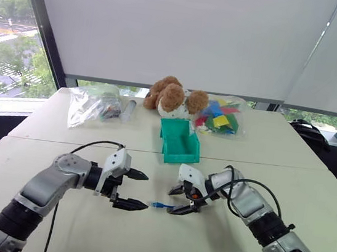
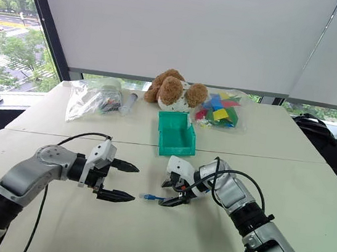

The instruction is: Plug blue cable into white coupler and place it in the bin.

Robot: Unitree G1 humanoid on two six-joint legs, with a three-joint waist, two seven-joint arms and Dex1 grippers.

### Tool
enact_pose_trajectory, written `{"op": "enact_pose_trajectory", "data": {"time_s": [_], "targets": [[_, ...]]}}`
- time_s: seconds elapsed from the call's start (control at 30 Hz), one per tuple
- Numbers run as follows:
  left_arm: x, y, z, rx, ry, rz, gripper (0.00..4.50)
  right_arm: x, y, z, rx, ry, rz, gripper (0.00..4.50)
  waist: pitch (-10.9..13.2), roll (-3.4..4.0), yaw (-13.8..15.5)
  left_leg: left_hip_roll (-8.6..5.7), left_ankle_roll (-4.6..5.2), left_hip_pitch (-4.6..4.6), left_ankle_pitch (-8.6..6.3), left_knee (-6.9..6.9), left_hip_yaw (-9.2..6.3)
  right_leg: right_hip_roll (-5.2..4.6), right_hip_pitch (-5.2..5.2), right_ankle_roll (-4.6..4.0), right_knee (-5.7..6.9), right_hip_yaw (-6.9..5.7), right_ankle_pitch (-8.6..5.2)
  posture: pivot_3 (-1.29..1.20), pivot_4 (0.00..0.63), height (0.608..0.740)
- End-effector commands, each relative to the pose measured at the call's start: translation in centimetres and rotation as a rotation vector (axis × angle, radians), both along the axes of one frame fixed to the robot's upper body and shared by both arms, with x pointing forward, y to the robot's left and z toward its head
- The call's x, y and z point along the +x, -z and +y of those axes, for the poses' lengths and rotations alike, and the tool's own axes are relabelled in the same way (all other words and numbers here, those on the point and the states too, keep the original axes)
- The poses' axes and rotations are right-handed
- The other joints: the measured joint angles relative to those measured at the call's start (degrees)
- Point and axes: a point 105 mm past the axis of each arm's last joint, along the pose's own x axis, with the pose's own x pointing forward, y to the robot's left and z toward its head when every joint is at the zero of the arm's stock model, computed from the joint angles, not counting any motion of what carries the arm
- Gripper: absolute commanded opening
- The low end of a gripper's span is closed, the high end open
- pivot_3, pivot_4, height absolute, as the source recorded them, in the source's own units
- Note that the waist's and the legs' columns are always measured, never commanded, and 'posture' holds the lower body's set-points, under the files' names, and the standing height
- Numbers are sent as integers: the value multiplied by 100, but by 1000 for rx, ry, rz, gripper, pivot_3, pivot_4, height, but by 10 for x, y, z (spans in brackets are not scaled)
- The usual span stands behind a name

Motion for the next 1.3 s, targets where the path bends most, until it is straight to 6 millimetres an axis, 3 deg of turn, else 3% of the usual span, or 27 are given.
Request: {"op": "enact_pose_trajectory", "data": {"time_s": [0.03, 0.2, 0.47, 0.57, 0.77, 0.8, 0.93, 1.1, 1.2, 1.3], "targets": [[5, 8, -7, 26, 43, -38, 4500, -9, -36, -8, 98, 47, -81, 4462, 0, 0, 6, 0, 0, -3, 0, 1, -1, 0, -1, 0, -1, -1, 0, 0, 150, 740], [12, 29, -13, 46, 57, -24, 4500, -32, -46, -32, 132, 173, -103, 4462, 1, -1, 28, 0, 3, -7, -2, 0, -2, -2, -3, 0, -4, -1, 0, 0, 150, 740], [19, 51, -23, 83, 59, -43, 4500, -61, -49, -49, 179, 337, -97, 4462, 1, -2, 7, 3, 3, -14, -2, 3, -4, -3, -9, -1, -6, -1, -1, 0, 150, 740], [22, 61, -19, 132, 44, -63, 3632, -67, -49, -53, 190, 387, -97, 4500, 0, -3, 24, 3, 3, -14, -2, 3, -7, -3, -8, -2, -6, -1, -1, 0, 150, 740], [23, 64, -7, 150, 17, -61, 492, -78, -49, -49, 262, 431, -55, 4500, 0, -4, 0, 6, 6, -13, -3, 3, -7, -3, -7, -2, -7, -2, -1, 0, 150, 740], [23, 62, -5, 142, 5, -57, 27, -80, -51, -47, 321, 448, -23, 4500, -1, -5, 0, 6, 6, -13, -4, 2, -7, -3, -7, -2, -7, -2, -1, 0, 150, 740], [28, 37, 1, 36, -66, -82, 27, -85, -49, -51, 541, 574, 147, 4500, -3, -8, -7, 11, 8, -12, -5, 1, -10, 1, -6, 0, -5, -2, 0, 0, 150, 740], [42, -21, -3, -165, -155, -169, 27, -88, -39, -48, 693, 695, 328, 4500, -2, -10, 47, 8, 8, -21, -5, 4, -17, -8, -8, -1, -6, -5, 0, 0, 150, 740], [44, -43, -12, -224, -159, -231, 27, -79, -39, -38, 755, 738, 379, 4500, -2, -9, 89, 7, 8, -21, -5, 4, -16, -9, -9, -1, -6, -4, 0, 0, 150, 740], [44, -50, -21, -241, -145, -259, 27, -57, -45, -31, 859, 817, 418, 4500, -3, -4, 79, 4, 8, -19, -5, 4, -13, -9, -10, -1, -6, -2, 0, 0, 150, 740]]}}
